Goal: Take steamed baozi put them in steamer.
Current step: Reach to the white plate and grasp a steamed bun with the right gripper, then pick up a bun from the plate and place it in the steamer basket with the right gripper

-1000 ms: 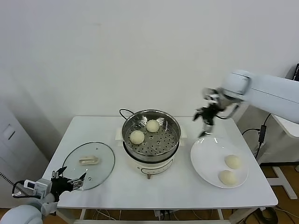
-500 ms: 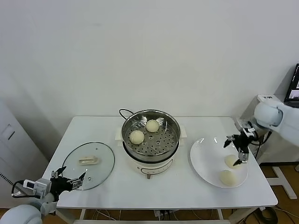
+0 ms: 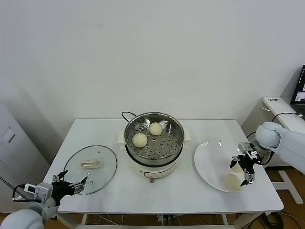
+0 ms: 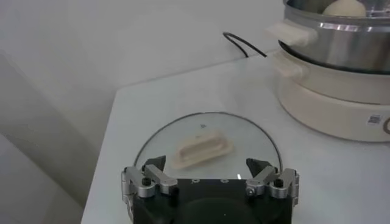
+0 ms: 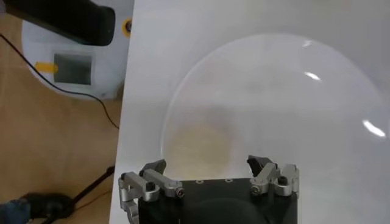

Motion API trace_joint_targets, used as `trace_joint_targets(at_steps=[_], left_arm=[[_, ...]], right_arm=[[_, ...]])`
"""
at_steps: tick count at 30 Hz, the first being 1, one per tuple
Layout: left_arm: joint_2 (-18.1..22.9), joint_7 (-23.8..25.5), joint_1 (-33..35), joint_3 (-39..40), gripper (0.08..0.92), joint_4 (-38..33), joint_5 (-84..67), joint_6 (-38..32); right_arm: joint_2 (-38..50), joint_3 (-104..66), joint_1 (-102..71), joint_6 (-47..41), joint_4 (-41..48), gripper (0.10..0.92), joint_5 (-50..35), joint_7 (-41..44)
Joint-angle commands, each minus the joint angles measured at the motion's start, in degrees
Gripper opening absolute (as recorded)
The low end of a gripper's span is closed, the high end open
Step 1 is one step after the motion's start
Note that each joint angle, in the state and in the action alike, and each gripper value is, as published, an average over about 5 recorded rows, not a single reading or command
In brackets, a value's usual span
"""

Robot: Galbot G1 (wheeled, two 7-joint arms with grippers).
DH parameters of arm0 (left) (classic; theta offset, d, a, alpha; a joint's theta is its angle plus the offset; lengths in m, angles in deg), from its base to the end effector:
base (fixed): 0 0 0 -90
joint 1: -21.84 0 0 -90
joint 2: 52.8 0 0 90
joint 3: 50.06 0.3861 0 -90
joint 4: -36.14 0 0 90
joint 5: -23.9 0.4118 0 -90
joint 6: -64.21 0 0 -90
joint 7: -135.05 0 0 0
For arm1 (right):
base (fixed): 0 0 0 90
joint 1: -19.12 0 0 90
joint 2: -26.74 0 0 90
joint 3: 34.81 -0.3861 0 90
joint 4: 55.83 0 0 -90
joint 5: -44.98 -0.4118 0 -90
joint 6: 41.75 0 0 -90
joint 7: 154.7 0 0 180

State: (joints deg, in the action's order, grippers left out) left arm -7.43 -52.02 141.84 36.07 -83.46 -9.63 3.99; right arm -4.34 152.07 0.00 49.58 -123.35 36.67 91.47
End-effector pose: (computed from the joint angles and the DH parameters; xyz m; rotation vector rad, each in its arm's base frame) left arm 0.2529 0.1455 -0.2765 -0.2074 -2.5406 -0.3198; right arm 0.5559 -0.2705 -0.2410 1.4224 -1.2306 1.1983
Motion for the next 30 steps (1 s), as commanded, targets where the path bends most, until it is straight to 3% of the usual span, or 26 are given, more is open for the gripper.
trace_joint_targets(at_steps=[1,6,17,25,30], left_arm=[[-0.07,0.00,-0.18,0.17,0.823,-0.06,0.08,0.09],[-0.18,-0.04,-0.33,0.07,0.823,-0.13,0.08,0.16],[-0.28,-0.43,-0.92,0.03,0.823,-0.64,-0.13,0.74],[-0.53,-0.46,-2.41,1.57,0.823,-0.49,-0.21,0.91],[-1.19,-0.42,-3.28,2.87,0.823,-0.14,-0.22,0.78]], right_arm=[[-1.03,-5.62,-7.00,0.78,2.21,0.822,2.71,-0.54],[-1.91,-7.63,-8.89,0.11,2.84,0.762,2.54,-0.83],[0.44,-0.83,1.64,-2.14,0.49,0.501,-3.84,0.95],[-4.47,4.17,19.61,0.00,1.10,0.484,-8.25,1.67],[-13.61,-0.97,23.52,8.71,4.80,0.484,-8.58,2.36]])
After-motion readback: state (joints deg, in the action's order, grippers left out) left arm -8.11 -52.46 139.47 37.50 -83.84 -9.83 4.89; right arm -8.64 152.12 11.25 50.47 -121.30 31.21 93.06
